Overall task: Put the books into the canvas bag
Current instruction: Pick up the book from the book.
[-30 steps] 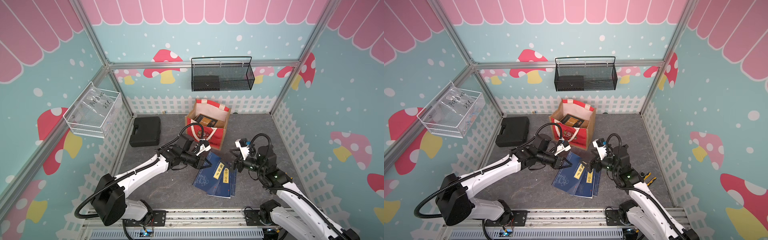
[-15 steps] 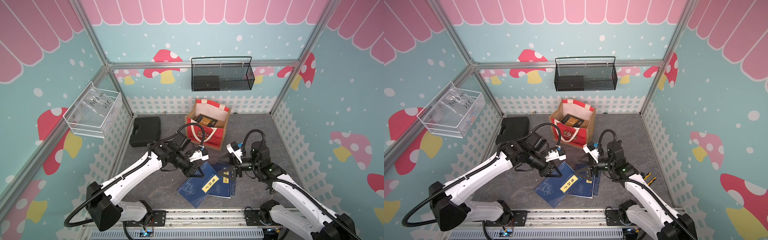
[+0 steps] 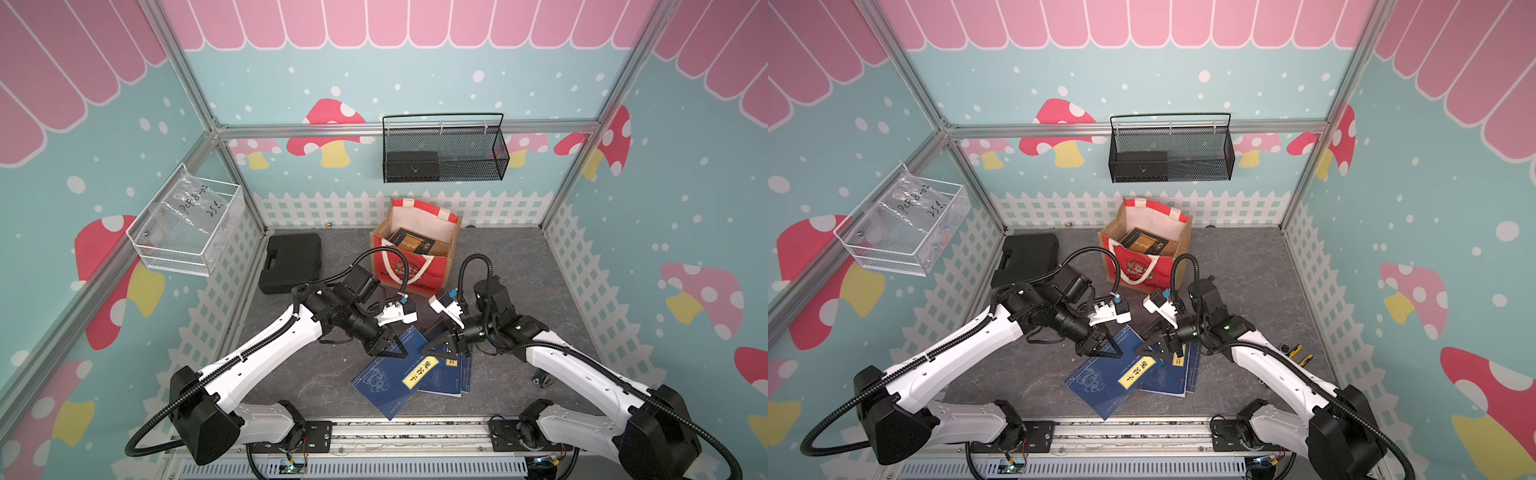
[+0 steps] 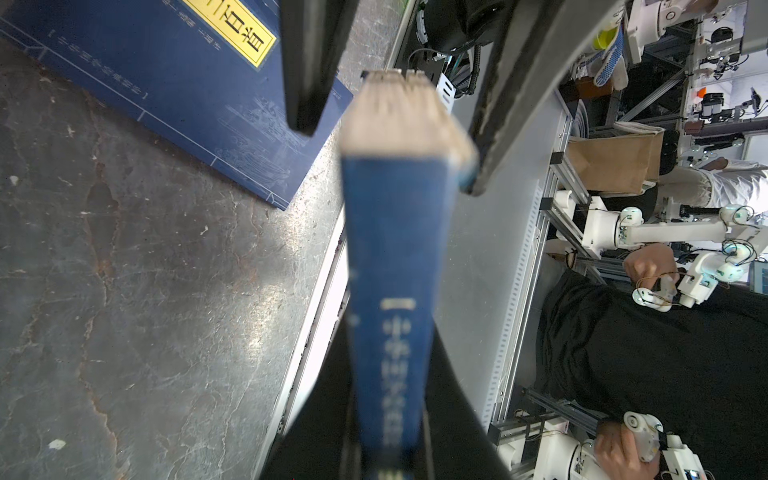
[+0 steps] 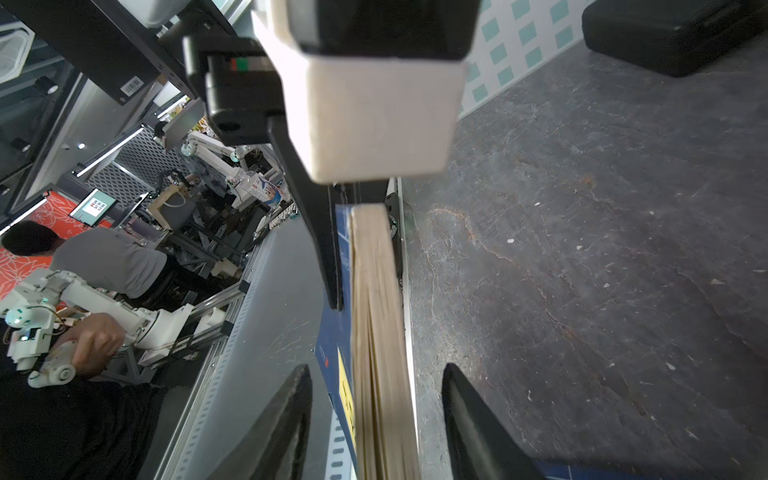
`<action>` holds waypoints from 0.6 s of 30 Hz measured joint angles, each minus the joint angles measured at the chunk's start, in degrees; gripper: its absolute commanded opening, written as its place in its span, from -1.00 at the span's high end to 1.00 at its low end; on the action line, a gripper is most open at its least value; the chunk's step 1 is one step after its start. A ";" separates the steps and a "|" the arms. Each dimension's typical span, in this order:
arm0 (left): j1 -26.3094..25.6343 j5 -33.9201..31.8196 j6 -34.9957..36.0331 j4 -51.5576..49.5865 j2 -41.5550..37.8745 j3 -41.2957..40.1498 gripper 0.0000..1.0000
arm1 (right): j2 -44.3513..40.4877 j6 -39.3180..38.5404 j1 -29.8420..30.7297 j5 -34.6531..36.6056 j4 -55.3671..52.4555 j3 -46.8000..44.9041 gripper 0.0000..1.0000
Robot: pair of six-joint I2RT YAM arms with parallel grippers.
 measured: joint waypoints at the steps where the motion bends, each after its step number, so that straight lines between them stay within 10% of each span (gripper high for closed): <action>1: 0.00 0.00 0.00 0.00 0.00 0.00 1.00 | 0.48 -0.13 0.48 0.09 -0.48 0.42 0.54; 6: 0.33 -0.17 -0.02 0.22 -0.44 -0.11 0.84 | 1.03 -0.85 1.22 0.79 -2.67 2.21 1.00; 13: 5.11 -1.92 -2.58 4.57 -3.87 -1.40 -0.96 | 0.76 0.04 0.35 4.79 -4.42 5.77 1.00; 18: 13.03 -4.76 -7.58 11.32 -12.04 -6.75 -0.98 | 0.72 4.31 -5.49 6.78 -4.20 11.19 1.00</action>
